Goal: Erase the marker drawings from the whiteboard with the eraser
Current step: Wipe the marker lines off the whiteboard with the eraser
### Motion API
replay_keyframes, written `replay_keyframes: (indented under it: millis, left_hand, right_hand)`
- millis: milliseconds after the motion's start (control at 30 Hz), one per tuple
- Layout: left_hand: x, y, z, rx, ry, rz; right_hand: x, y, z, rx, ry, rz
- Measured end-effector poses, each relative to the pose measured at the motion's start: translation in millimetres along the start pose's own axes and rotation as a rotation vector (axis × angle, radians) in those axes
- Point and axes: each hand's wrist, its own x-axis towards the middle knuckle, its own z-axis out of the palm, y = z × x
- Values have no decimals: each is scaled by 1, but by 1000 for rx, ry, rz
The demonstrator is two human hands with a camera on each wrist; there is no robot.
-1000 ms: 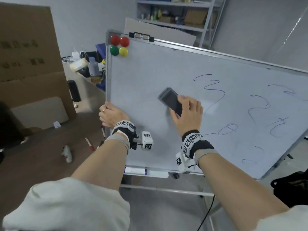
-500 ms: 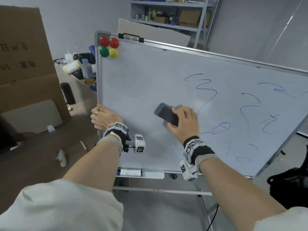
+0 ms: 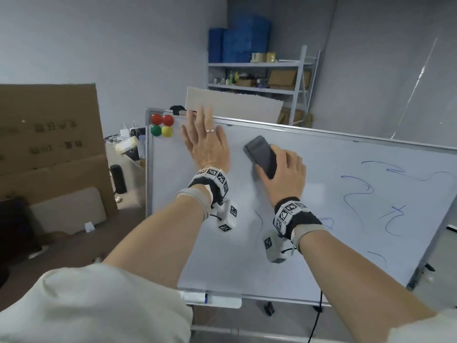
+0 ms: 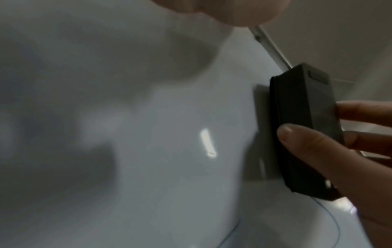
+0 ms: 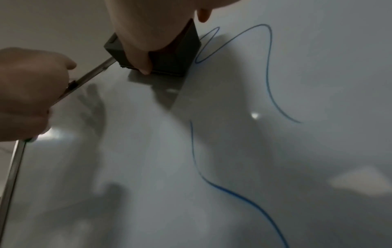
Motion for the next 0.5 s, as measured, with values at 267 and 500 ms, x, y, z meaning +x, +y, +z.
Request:
replay_keyframes:
  millis: [267, 500]
  left_hand:
    - [6, 22, 16, -3, -184, 147]
    - [8, 10, 17, -56, -129, 188]
  right_hand:
    - [8, 21, -14, 125, 21, 277]
    - [0, -11, -2, 147, -138, 131]
